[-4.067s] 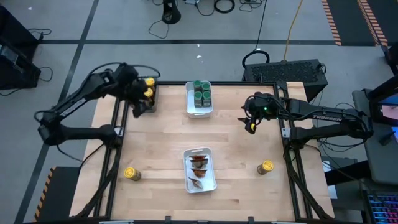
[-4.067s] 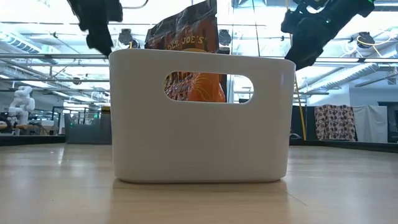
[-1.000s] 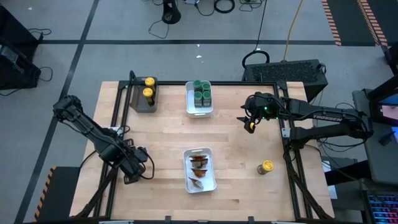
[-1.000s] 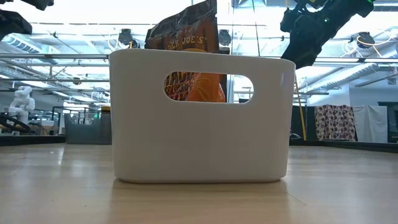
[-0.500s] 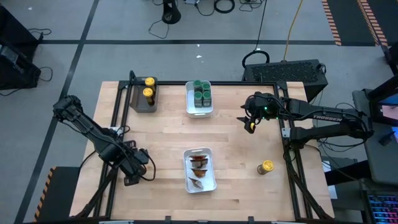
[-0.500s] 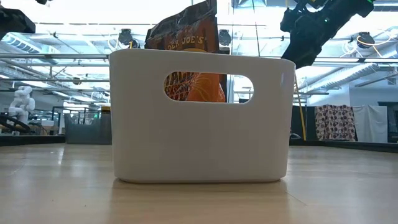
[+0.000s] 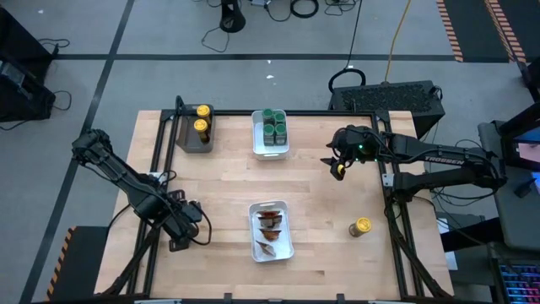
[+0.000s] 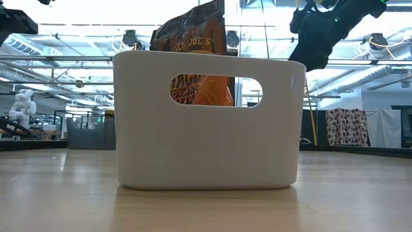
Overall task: Sort spices by type
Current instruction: Put the left yellow spice bottle into the transparent black bin
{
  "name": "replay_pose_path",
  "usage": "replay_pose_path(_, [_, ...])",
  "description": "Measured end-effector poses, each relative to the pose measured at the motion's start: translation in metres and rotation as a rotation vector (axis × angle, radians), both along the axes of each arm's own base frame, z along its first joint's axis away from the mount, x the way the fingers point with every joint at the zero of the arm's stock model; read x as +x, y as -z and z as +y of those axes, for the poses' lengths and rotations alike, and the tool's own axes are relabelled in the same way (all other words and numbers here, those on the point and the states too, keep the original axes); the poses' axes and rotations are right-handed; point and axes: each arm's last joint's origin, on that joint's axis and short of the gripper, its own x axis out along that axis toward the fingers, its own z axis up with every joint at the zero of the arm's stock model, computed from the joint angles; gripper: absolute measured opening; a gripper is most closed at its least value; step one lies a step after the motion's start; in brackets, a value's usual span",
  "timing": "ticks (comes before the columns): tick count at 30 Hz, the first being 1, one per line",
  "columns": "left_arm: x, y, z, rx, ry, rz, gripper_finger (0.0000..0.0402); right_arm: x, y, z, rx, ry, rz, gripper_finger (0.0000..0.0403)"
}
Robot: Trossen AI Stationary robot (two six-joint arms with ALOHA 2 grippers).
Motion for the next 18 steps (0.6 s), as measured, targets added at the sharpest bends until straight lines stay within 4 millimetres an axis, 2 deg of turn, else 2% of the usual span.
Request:
replay_pose_path(6, [0.005,0.001,0.006,0.001,-0.054,0.004,0.0270,0.000,0.000,0.000,0.008,0.007,-0.003,0.0267])
replay_pose_path(11, [0.012,0.009,0.004,0.022,-0.065,0.040,0.0270,0.000,0.000,0.000,0.009,0.008,-0.003,0.0267])
replay_pose_path(14, [0.016,0.016,0.000,0.022,-0.019,0.082,0.0270,0.000,0.000,0.000,0.009,0.008,-0.003,0.0267])
replay_pose_path(18, [0.019,0.023,-0.004,0.008,0.123,0.127,0.0270,0.000,0.000,0.000,-0.001,-0.001,0.001,0.0267])
